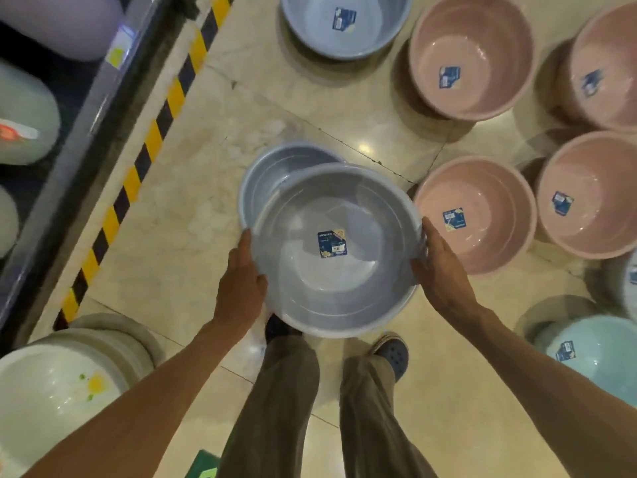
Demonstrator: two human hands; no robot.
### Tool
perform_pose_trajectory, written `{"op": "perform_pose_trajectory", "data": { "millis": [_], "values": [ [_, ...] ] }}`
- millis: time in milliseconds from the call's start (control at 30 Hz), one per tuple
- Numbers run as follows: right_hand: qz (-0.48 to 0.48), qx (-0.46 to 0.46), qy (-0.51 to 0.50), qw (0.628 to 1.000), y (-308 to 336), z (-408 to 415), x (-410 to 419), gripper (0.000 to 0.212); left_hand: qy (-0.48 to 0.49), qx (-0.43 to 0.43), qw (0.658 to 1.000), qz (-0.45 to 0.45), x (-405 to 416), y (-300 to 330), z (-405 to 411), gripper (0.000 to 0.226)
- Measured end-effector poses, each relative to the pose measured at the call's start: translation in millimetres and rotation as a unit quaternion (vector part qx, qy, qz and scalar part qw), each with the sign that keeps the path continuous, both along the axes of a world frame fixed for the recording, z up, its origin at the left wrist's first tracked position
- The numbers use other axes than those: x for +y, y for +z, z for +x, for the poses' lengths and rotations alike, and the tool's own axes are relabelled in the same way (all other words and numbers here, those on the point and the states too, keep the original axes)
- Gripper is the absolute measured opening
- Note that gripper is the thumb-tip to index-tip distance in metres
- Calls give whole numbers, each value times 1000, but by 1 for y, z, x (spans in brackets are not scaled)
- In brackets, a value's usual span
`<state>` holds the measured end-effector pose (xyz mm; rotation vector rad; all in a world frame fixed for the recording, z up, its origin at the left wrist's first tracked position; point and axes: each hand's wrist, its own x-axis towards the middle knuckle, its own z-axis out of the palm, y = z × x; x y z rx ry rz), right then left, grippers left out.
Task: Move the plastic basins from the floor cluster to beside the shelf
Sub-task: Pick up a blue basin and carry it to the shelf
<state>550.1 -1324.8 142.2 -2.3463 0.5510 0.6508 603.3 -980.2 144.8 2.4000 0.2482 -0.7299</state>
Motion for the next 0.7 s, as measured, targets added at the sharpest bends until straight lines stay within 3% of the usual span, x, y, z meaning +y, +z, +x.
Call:
{"op": "perform_pose_trajectory", "data": {
  "millis": [267, 700],
  "values": [
    [24, -26, 38, 999, -50, 87, 46, 68, 41, -21, 999, 23, 41, -54, 46, 79],
    [-44, 0, 56, 997, -179, 120, 62, 65, 45, -15, 994, 95, 35, -165, 71, 75]
  ]
}}
